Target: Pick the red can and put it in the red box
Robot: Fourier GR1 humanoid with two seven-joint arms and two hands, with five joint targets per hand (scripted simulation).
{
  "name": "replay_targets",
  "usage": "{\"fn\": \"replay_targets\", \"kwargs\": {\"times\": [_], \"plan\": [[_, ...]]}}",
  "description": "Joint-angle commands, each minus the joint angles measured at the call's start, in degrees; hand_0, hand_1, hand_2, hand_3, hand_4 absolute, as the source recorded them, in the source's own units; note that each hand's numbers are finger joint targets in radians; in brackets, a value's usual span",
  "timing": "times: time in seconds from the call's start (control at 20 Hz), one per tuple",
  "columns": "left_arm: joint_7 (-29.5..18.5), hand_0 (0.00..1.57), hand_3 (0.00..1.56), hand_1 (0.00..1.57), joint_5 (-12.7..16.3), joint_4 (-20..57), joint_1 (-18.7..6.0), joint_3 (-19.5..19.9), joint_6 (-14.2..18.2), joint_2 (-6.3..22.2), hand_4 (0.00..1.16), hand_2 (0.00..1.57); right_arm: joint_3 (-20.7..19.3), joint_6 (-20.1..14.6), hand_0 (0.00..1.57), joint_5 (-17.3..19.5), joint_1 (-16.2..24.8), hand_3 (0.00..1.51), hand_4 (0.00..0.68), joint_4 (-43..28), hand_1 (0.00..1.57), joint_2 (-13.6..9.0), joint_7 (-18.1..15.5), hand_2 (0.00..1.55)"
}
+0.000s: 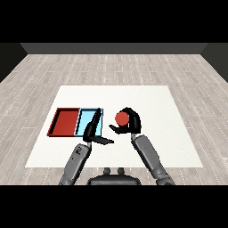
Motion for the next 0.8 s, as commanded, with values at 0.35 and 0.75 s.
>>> {"fn": "replay_targets", "kwargs": {"times": [0.35, 0.75], "plan": [[0.5, 0.00, 0.00, 0.00, 1.4, 4.4, -1.1, -3.3, 3.0, 0.0, 0.00, 0.00, 2.0, -0.5, 1.46, 1.2, 1.1, 1.39, 0.659, -5.7, 1.46, 0.1, 2.0, 1.44], [-6.9, 0.00, 0.00, 0.00, 7.7, 14.9, -2.9, -9.8, 7.6, 0.0, 0.00, 0.00, 4.2, -0.6, 1.46, -1.0, -0.2, 1.39, 0.663, -0.6, 1.46, 0.1, -3.0, 1.43]]}}
